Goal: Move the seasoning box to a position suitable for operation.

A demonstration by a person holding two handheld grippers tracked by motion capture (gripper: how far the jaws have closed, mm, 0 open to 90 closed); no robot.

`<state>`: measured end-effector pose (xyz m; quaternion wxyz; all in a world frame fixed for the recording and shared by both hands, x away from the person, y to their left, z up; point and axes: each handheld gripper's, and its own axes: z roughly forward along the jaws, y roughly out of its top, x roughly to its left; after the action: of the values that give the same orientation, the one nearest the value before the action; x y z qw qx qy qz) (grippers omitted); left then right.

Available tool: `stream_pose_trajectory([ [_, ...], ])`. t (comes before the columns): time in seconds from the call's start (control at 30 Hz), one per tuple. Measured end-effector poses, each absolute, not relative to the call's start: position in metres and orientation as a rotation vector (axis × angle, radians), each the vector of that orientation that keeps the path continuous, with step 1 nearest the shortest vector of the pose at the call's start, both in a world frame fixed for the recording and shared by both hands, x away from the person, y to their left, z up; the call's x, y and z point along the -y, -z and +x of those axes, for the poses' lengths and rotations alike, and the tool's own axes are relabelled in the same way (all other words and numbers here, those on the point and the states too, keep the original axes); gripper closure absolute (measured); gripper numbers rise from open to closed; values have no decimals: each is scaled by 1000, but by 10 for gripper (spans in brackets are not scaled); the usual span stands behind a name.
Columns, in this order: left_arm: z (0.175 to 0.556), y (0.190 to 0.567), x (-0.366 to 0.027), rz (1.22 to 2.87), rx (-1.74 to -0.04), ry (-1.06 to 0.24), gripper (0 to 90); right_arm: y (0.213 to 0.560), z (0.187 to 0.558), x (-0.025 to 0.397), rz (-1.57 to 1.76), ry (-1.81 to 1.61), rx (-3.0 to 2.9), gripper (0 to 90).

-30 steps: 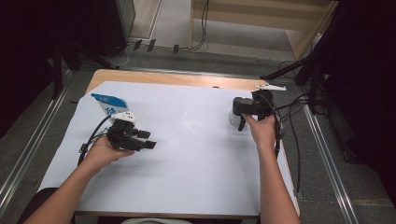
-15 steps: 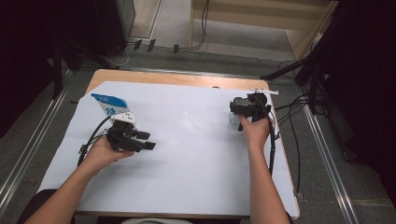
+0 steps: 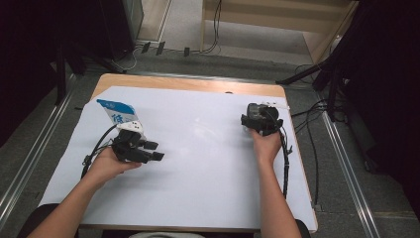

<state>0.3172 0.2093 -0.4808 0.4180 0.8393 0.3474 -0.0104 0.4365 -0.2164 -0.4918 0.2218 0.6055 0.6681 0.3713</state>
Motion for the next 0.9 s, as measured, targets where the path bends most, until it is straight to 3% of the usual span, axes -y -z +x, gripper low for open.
stream_pose_trajectory([
  [0.33, 317, 481, -212, 2095, -875, 29, 434, 496, 438, 220, 1653, -1034, -1841, 68],
  [0.57, 318, 481, -211, 2087, -879, 34, 435, 489, 431, 225, 1586, -1024, -1794, 159],
  [0.9, 318, 480, -212, 2082, -879, 42, 434, 485, 429, 222, 1571, -1034, -1825, 164],
])
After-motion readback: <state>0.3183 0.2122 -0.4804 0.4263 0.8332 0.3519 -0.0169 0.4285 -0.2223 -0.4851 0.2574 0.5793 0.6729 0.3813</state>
